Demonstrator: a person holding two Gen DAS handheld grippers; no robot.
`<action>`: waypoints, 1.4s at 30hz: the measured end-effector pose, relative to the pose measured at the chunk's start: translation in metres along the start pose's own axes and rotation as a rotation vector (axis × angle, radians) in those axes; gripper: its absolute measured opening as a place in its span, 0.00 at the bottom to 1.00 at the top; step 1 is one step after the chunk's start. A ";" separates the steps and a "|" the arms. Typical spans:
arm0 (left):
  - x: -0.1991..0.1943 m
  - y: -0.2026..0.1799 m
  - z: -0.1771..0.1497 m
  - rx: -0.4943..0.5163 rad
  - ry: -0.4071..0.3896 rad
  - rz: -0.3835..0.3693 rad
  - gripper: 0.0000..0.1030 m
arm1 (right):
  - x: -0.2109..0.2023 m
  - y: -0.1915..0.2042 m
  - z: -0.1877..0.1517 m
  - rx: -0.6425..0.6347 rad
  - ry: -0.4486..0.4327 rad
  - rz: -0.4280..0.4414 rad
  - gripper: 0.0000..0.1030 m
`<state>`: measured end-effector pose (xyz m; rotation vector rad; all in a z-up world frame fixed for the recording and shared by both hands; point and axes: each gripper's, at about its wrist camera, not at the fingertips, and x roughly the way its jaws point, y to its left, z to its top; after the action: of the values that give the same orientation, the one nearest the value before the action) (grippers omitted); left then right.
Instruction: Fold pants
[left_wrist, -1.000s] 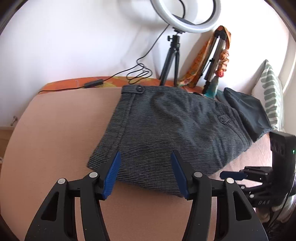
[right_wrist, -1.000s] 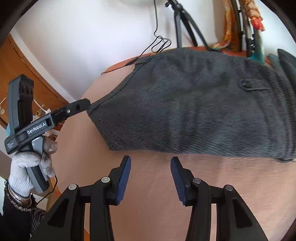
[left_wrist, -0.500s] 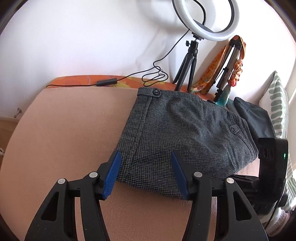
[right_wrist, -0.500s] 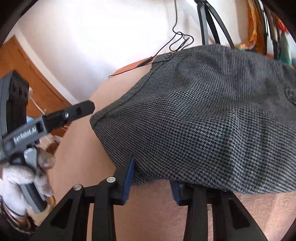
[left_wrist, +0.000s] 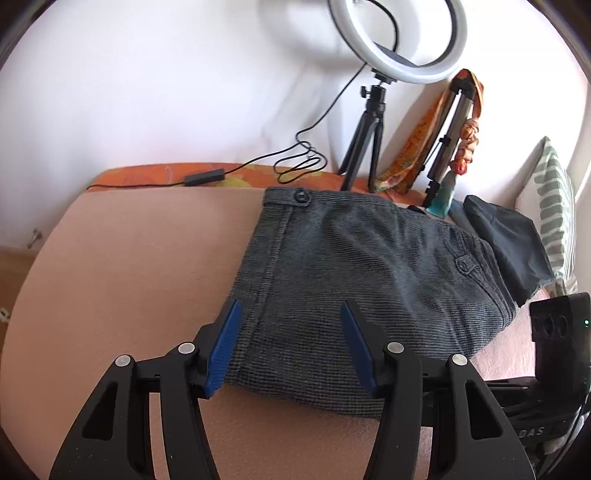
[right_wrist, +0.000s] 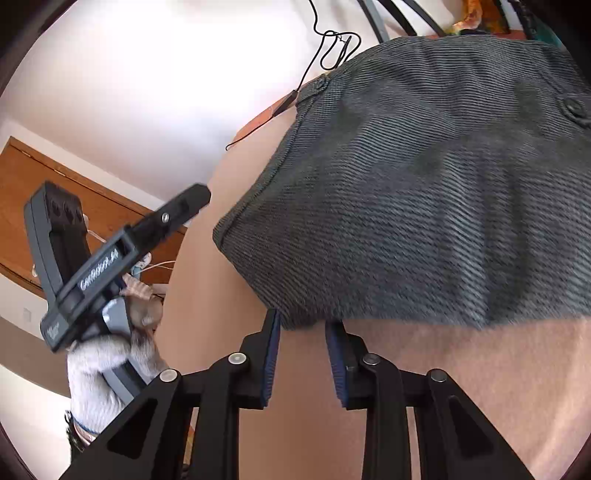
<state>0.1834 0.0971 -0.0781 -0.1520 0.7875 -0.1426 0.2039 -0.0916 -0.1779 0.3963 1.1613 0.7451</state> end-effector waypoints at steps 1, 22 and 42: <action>0.000 -0.003 0.001 -0.001 -0.006 -0.007 0.53 | -0.010 -0.003 -0.002 -0.003 -0.023 -0.013 0.34; 0.058 -0.094 0.016 0.135 0.009 -0.027 0.53 | -0.116 -0.154 -0.014 0.459 -0.471 -0.116 0.68; 0.077 -0.125 -0.008 0.288 0.022 0.068 0.55 | -0.136 -0.113 0.020 0.247 -0.491 -0.336 0.25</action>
<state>0.2226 -0.0398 -0.1137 0.1486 0.7847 -0.1918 0.2317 -0.2652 -0.1502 0.5391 0.8224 0.1899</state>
